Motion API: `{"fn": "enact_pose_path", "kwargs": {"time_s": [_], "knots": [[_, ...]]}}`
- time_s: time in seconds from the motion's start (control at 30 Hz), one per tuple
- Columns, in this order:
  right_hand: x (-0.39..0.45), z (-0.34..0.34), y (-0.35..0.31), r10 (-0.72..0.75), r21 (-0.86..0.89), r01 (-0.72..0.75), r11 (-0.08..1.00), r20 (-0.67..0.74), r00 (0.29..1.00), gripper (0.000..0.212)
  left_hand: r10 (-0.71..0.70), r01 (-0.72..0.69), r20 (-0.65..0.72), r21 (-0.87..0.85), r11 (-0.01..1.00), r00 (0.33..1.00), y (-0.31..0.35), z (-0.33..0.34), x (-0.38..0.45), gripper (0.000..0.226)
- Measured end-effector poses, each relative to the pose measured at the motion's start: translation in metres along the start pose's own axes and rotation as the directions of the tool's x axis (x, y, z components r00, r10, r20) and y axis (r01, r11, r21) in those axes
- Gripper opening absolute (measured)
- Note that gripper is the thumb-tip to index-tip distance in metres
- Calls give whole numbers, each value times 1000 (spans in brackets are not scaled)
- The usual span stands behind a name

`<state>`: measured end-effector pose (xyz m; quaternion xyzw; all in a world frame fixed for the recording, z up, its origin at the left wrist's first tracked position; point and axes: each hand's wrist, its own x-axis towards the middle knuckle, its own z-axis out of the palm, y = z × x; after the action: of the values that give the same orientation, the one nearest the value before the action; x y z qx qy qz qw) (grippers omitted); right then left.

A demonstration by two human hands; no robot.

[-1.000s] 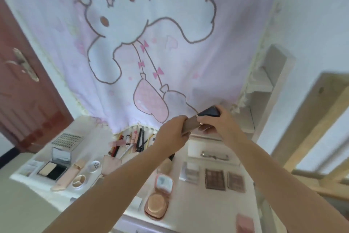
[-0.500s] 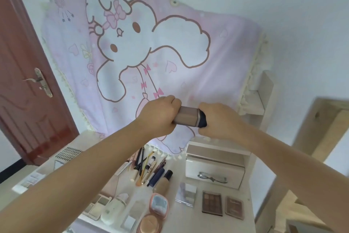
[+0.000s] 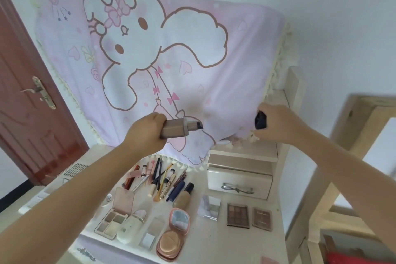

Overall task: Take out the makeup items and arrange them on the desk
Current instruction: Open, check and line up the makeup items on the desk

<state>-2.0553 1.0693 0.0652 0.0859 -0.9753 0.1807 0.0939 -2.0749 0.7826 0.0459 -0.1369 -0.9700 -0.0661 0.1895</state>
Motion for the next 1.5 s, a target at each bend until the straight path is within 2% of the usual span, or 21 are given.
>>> {"fn": "enact_pose_path", "kwargs": {"time_s": [0.1, 0.17, 0.3, 0.4, 0.47, 0.63, 0.73, 0.8, 0.87, 0.93, 1.0, 1.1, 1.2, 1.3, 1.4, 1.5], "knots": [[-1, 16, -19, -85, 15, 84, 996, 78, 993, 41, 65, -63, 49, -34, 997, 997, 23, 13, 1, 26], [0, 27, -27, -88, 18, 86, 996, 165, 982, 47, 89, -86, 59, -53, 995, 994, 34, 19, 1, 26], [-2, 46, -27, -127, 82, 109, 991, 275, 953, 35, 97, -95, 136, -25, 995, 986, 42, 37, -6, 25], [-8, 63, -22, -135, 119, 100, 988, 336, 932, 26, 23, -1, 210, -104, 995, 977, 38, 52, -16, 23], [-11, 76, -20, -152, 142, 110, 984, 338, 929, 27, -2, 49, 278, -162, 986, 961, 33, 66, -25, 21], [-20, 122, -12, -196, 262, 102, 960, 361, 912, 31, 11, 234, 524, -399, 886, 851, 23, 103, -62, 31], [-29, 154, -4, -210, 297, 79, 951, 441, 873, 35, 40, 431, 678, -511, 744, 734, 20, 123, -87, 32], [-36, 176, 0, -231, 315, 76, 946, 489, 841, 39, 42, 631, 783, -530, 566, 620, 18, 136, -104, 24], [-43, 198, 3, -245, 324, 77, 943, 520, 818, 37, 60, 772, 854, -495, 398, 517, 16, 149, -122, 14], [-51, 218, 5, -252, 325, 70, 943, 562, 788, 35, 75, 861, 895, -443, 251, 439, 16, 165, -141, 9], [-58, 239, 8, -282, 332, 89, 939, 598, 750, 35, 49, 901, 919, -393, 185, 391, 18, 180, -161, 11], [-66, 270, 11, -333, 302, 170, 938, 653, 680, 37, -11, 931, 944, -324, 168, 331, 25, 199, -189, 14], [-73, 299, 15, -391, 253, 299, 920, 648, 654, 33, -79, 946, 952, -281, 162, 296, 31, 214, -206, 20], [-74, 321, 20, -385, 192, 347, 918, 642, 663, 34, -219, 933, 916, -291, 212, 336, 36, 225, -210, 27], [-67, 328, 21, -344, 192, 288, 938, 612, 712, 39, -356, 905, 847, -291, 310, 394, 42, 232, -207, 35], [-60, 327, 14, -314, 199, 243, 950, 608, 729, 45, -397, 898, 824, -272, 347, 403, 46, 235, -202, 38]]}}
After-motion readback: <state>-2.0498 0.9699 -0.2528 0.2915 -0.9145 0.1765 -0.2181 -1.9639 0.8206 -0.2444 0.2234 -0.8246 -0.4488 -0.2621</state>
